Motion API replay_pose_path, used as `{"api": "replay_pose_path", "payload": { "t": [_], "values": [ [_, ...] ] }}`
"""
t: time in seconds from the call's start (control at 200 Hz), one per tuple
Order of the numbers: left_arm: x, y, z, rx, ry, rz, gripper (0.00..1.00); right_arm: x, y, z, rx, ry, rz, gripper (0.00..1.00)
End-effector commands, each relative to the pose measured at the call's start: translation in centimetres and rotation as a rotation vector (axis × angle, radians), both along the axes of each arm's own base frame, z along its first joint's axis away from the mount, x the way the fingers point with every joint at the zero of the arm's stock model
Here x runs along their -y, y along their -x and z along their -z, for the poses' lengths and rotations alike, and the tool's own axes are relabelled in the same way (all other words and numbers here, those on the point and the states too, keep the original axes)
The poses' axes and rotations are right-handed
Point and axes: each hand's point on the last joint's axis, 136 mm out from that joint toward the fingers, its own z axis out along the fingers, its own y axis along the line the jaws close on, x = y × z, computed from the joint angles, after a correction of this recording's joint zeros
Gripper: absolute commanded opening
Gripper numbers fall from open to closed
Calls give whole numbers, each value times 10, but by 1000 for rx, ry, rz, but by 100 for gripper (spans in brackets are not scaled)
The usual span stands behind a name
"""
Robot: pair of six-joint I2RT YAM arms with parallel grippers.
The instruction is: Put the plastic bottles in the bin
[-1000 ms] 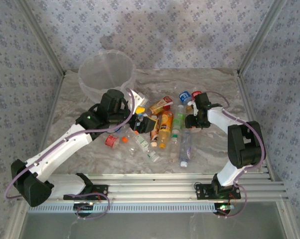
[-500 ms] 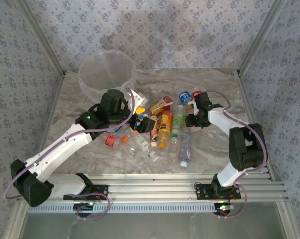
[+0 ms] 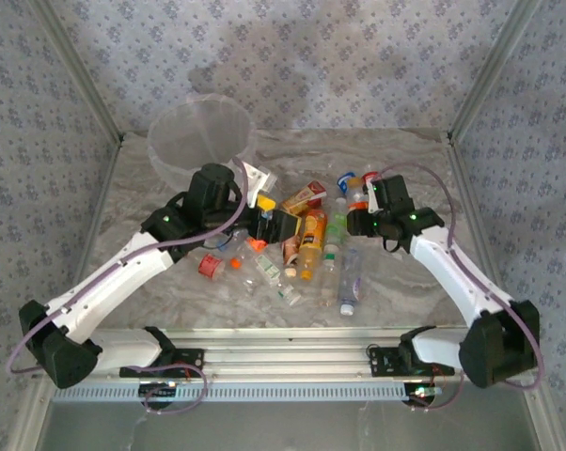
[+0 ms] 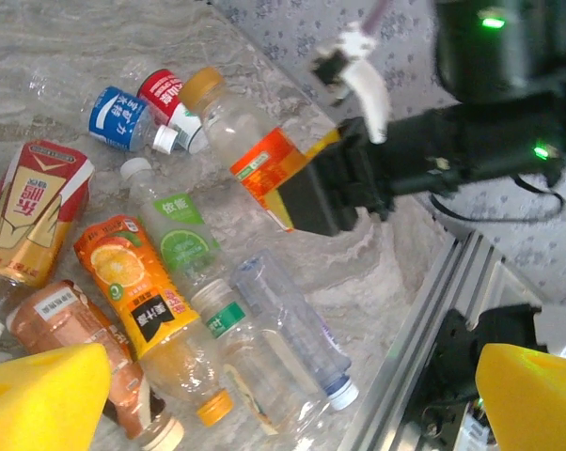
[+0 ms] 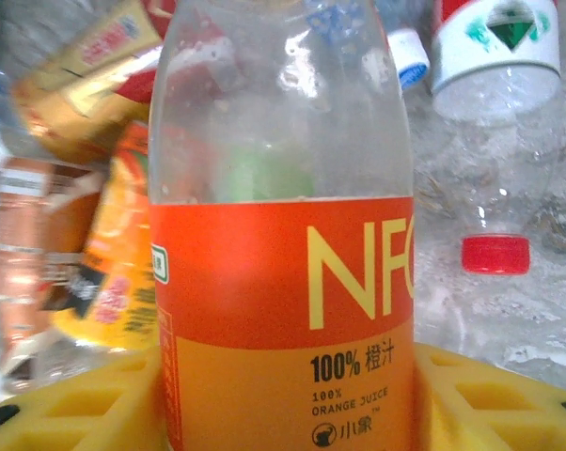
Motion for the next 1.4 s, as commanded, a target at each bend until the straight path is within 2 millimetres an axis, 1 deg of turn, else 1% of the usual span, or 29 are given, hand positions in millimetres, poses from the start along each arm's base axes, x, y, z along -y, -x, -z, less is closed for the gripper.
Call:
{"api": "replay_pose_path", "payload": {
  "t": [0.0,0.085,0.105,0.195,0.285,0.355,0.43,0.555,0.755,0.909,1.089,1.399],
  "values": [
    [8,-10,-21,-86,119,-85,100,-15,15,-22,16,-97,-35,58],
    [13,-16,-24,-142,178,-125,99,-28,25,-39,47,-169,-78,58],
    [14,-17,-24,-161,193,-136,99,-33,24,-47,76,-192,-92,58],
    [23,-19,-28,-188,249,-136,98,-47,31,-64,110,-255,-142,58],
    [31,-22,-33,-189,283,-132,98,-58,37,-75,122,-305,-184,57],
    [37,-26,-33,-207,300,-137,98,-66,41,-83,132,-342,-214,57],
    [42,-30,-30,-233,318,-144,99,-74,45,-93,155,-373,-238,57],
    [48,-38,-24,-268,326,-161,99,-85,52,-105,175,-405,-281,57],
    [57,-45,-14,-306,315,-168,100,-94,57,-117,193,-431,-324,56],
    [66,-44,-13,-344,341,-137,99,-101,61,-124,197,-461,-365,56],
    [70,-43,-11,-375,349,-124,98,-105,63,-126,195,-476,-383,56],
    [78,-40,-13,-423,373,-86,85,-110,61,-124,187,-483,-393,56]
  ]
}}
